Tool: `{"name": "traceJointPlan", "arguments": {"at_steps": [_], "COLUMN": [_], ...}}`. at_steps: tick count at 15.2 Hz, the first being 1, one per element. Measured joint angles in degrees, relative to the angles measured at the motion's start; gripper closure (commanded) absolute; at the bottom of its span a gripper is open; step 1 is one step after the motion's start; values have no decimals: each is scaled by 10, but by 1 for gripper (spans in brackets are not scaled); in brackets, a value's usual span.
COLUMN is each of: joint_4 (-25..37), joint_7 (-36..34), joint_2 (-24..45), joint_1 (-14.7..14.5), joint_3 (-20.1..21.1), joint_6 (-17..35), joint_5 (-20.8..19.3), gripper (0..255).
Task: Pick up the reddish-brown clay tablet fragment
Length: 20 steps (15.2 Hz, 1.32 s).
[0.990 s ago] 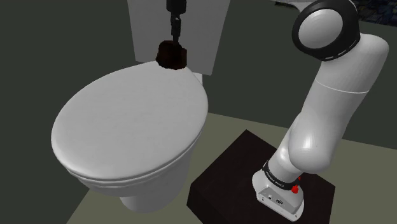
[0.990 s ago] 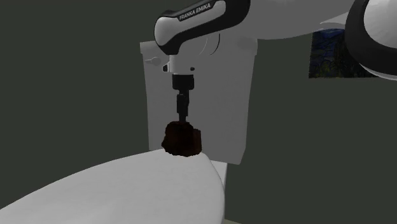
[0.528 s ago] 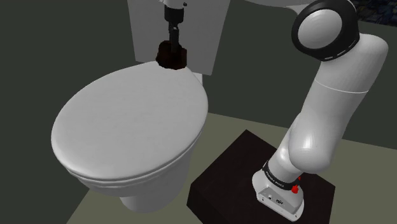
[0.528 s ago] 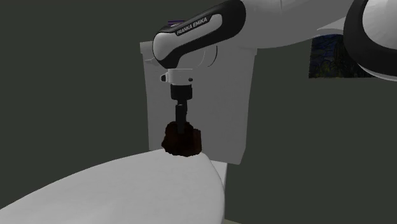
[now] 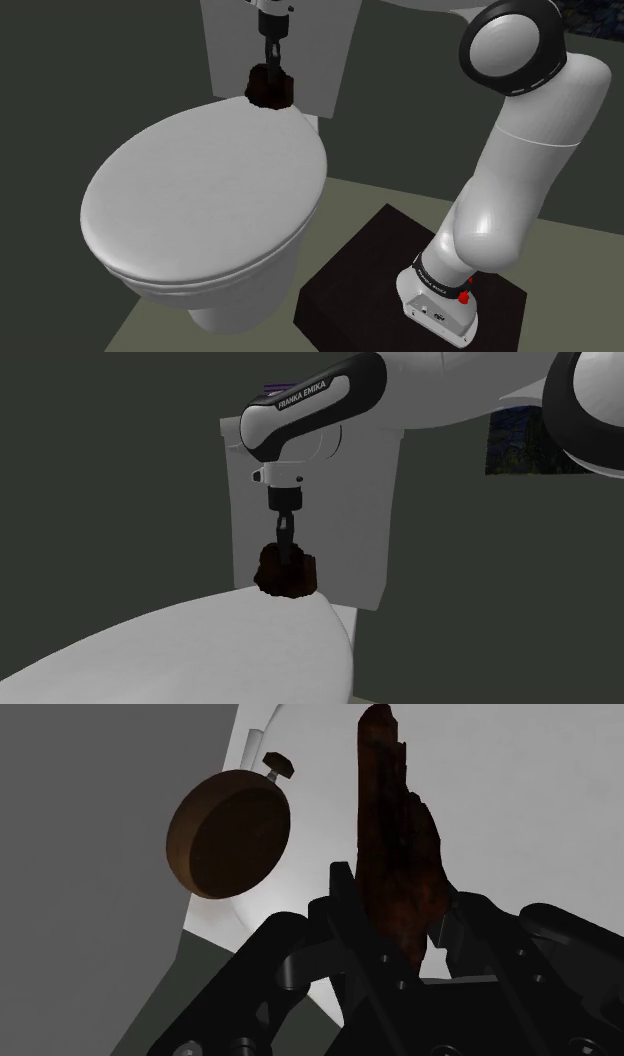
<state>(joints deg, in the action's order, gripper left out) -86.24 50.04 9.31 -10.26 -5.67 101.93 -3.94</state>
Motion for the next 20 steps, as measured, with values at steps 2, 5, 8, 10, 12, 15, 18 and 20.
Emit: {"name": "traceJointPlan", "arguments": {"at_steps": [2,5,8,10,12,15,18,20], "joint_4": [0,4,27,50,71,110,143,166], "joint_7": [0,1,2,4,4,9,9,10], "joint_2": [0,1,3,8,13,24,31,38], "joint_1": [0,0,0,1,1,2,2,2], "joint_3": [0,0,0,0,0,-1,-1,-1], "joint_6": [0,-4,-24,-42,-58,-86,-112,-128], "joint_5": [0,0,0,1,2,3,4,5], "gripper": [255,255,255,255,255,255,255,255]}}
